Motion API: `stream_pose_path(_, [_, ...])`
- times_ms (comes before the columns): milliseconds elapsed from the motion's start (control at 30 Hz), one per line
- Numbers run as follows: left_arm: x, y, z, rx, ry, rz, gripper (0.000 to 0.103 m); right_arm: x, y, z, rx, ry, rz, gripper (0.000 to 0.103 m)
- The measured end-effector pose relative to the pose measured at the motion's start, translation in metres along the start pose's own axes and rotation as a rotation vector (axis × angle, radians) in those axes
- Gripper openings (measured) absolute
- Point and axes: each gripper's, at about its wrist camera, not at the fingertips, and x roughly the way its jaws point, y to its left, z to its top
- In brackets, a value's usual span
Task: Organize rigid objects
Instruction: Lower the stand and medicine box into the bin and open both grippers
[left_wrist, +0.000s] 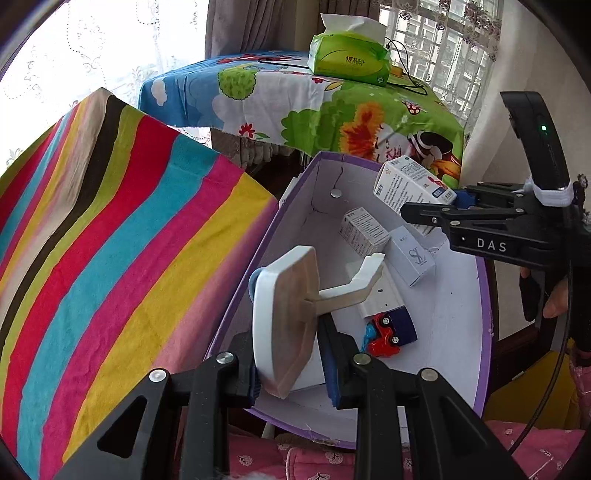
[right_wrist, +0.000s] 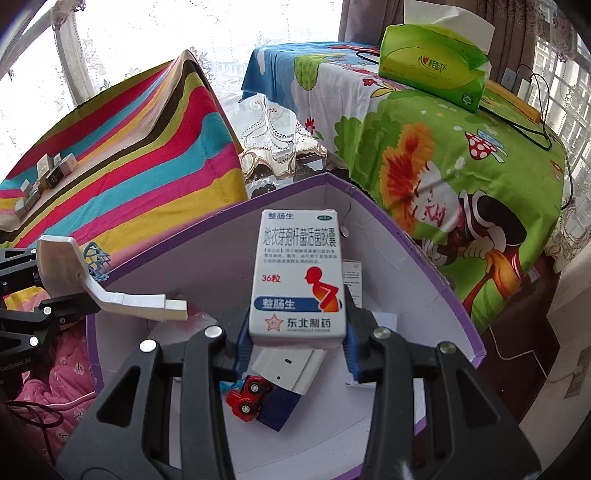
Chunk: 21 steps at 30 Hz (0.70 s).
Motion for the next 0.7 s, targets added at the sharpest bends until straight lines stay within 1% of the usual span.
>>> stream_pose_path(133, [0.014,-0.01,-0.004,0.02,0.049,-0.026,0.028,0.008,-0.011,-0.006,0.025,0.041,-0.012,0.044])
stream_pose_path(333, [0.026,-0.023,-0.015,0.065,0.105,-0.038,0.028,0.021,-0.014,-0.014,0.019,0.083,-0.018,0.044])
stream_pose_path(467, [0.03,-0.027,-0.017,0.083,0.123,-0.047,0.028,0.027,-0.016,-0.018,0.014,0.123,-0.032,0.044])
stream_pose_path(700, [0.031,-0.037,-0.02,0.125,0.132,-0.067,0.029,0.032,-0.017,-0.022,0.01,0.163,-0.041,0.044])
